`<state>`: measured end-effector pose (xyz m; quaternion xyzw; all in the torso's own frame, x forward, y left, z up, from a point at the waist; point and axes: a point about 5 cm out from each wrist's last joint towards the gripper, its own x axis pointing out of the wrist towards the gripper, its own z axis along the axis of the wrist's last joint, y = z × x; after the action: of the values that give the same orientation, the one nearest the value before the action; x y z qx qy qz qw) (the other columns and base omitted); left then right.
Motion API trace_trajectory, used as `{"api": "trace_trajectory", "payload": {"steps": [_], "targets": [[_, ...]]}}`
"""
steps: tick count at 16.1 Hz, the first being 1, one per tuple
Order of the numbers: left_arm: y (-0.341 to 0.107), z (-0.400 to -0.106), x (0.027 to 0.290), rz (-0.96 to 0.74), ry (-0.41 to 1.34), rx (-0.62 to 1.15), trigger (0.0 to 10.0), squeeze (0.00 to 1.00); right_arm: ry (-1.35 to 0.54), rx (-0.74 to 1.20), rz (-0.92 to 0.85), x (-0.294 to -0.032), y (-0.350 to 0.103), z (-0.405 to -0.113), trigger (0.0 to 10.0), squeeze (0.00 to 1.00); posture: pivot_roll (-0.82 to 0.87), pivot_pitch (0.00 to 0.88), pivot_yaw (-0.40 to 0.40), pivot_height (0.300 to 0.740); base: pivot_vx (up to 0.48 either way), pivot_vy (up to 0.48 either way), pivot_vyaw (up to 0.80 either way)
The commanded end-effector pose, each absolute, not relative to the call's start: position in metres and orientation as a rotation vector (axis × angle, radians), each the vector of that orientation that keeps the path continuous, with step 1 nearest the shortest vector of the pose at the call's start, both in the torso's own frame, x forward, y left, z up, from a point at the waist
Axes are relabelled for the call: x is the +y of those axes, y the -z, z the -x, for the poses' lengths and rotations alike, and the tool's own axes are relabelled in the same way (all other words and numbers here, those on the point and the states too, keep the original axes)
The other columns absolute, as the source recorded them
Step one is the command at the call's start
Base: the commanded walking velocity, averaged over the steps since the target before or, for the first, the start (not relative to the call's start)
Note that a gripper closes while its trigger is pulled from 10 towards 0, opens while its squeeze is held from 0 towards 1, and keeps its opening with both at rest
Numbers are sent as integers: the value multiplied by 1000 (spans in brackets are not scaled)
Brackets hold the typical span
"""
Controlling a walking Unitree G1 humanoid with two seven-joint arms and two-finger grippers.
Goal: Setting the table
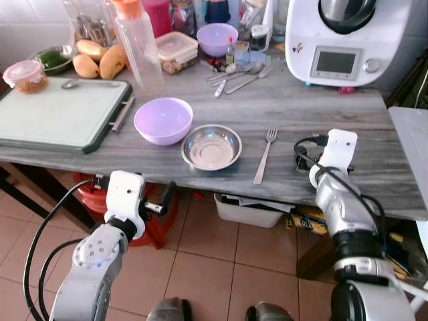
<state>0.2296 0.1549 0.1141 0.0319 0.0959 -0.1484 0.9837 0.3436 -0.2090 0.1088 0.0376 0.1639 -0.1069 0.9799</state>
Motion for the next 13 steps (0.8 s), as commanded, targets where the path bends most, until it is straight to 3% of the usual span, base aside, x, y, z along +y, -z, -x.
{"api": "trace_trajectory", "payload": {"steps": [1, 4, 5, 6, 7, 13], "targets": [[-116, -228, 158, -76, 297, 196, 10000, 0, 152, 360, -87, -200, -106, -346, 10000, 902, 59, 86, 77, 740, 0, 0, 0], [-115, -229, 156, -78, 300, 203, 10000, 0, 47, 386, -67, -187, -106, -350, 10000, 761, 57, 82, 75, 740, 0, 0, 0], [-114, -230, 156, -78, 300, 204, 10000, 0, 30, 392, -57, -186, -105, -351, 10000, 635, 58, 80, 74, 740, 0, 0, 0], [-114, -230, 155, -78, 299, 204, 10000, 0, 19, 402, -50, -185, -104, -352, 10000, 420, 57, 81, 74, 740, 0, 0, 0], [-114, -230, 155, -77, 299, 204, 10000, 0, 10, 409, -30, -184, -104, -353, 10000, 0, 57, 80, 74, 740, 0, 0, 0], [-113, -230, 154, -75, 299, 211, 10000, 0, -1, 432, 48, -184, -108, -363, 10000, 0, 57, 81, 70, 740, 0, 0, 0]]}}
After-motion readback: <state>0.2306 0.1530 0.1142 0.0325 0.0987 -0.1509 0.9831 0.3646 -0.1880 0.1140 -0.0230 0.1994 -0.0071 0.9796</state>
